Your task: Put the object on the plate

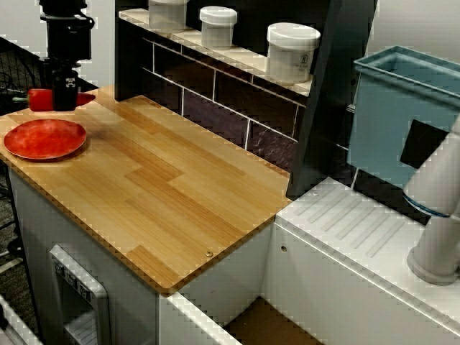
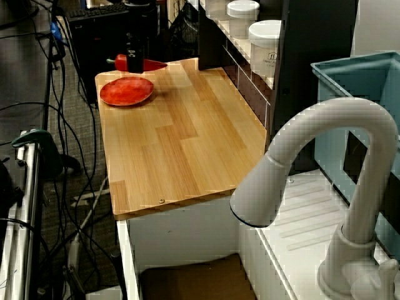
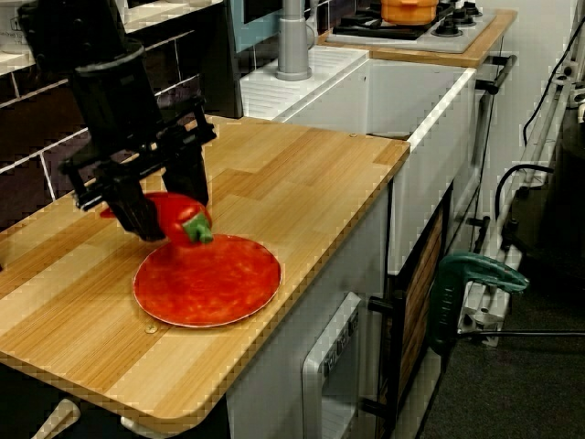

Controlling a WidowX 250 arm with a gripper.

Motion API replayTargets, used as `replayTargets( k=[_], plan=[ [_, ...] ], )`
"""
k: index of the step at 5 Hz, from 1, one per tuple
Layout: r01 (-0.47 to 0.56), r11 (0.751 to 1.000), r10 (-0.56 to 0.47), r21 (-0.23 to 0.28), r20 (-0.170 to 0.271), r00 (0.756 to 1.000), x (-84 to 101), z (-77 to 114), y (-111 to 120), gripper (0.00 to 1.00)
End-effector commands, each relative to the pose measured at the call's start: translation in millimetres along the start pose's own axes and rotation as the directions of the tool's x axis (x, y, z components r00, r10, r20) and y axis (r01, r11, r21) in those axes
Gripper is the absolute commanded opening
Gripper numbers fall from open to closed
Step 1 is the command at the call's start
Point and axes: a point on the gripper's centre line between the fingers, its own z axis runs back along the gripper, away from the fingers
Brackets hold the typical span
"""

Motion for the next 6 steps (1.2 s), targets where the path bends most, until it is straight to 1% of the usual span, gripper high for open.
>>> replayTargets(
  k=[1,2,3,4,5,6],
  plan=[
    [0.037,0.998,-0.038,0.047,0.019,0.999,-27.9,11.1,2,0.0],
    [0.031,0.997,-0.032,0.064,0.009,0.999,-26.3,1.3,3,0.0],
    [0.021,0.998,-0.022,0.065,0.014,1.0,-20.6,-0.7,4,0.0],
    [0.005,0.998,-0.007,0.055,0.03,1.0,-15.8,-0.8,6,0.0],
    [0.005,0.998,-0.007,0.069,0.029,1.0,-13.5,-7.1,3,0.0],
    [0.008,0.997,-0.01,0.082,0.024,1.0,-13.6,-12.5,1,0.45]
  ],
)
